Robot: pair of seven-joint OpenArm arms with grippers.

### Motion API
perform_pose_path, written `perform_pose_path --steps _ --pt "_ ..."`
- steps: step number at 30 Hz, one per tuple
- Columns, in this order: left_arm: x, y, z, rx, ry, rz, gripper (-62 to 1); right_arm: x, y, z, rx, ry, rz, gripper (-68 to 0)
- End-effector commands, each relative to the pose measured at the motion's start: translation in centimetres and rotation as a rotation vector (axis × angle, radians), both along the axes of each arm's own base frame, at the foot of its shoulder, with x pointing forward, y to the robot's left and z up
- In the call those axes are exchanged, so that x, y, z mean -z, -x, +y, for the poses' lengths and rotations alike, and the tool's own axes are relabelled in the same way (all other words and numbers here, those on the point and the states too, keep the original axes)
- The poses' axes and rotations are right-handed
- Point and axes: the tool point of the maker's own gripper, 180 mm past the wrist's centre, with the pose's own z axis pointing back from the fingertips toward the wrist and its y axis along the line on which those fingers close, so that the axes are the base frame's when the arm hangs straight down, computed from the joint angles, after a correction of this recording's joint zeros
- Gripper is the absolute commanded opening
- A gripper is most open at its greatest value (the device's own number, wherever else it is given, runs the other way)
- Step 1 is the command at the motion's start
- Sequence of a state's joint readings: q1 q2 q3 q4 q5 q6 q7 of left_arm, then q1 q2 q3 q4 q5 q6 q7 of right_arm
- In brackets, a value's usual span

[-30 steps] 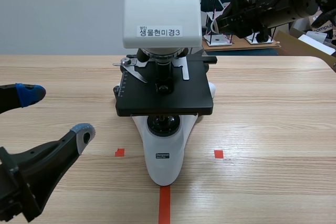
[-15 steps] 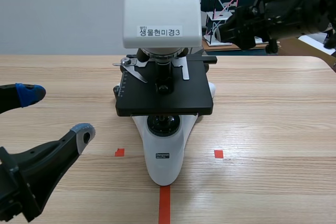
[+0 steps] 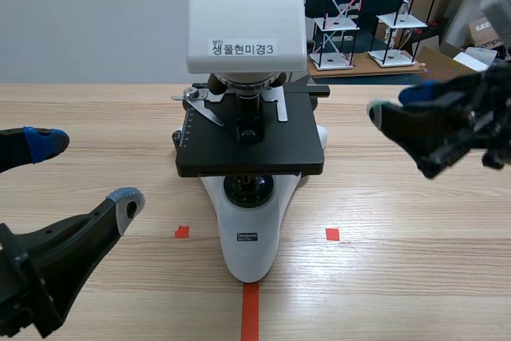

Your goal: Return to the home posture

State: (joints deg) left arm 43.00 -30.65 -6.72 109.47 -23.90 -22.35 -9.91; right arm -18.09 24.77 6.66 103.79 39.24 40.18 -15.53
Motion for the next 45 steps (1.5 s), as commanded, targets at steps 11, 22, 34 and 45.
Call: perform_pose_path --steps 11,22,34,45 --pt "-1.0 -0.2 -0.1 0.001 0.020 -0.030 1.4 -0.2 4.5 -1.7 0.005 -0.040 -0.129 -6.5" --pt "-1.0 -0.2 -0.1 0.001 0.020 -0.031 1.4 -1.7 7.0 -0.2 -0.103 -0.018 -0.296 -3.3" --pt "-1.0 -0.2 -0.1 0.001 0.019 -0.030 1.4 -1.8 7.1 -0.1 -0.112 -0.013 -0.309 -3.3" --pt "-0.9 -0.1 -0.1 0.001 0.017 -0.027 1.4 -2.4 7.2 0.0 -0.115 -0.037 -0.334 -3.3"
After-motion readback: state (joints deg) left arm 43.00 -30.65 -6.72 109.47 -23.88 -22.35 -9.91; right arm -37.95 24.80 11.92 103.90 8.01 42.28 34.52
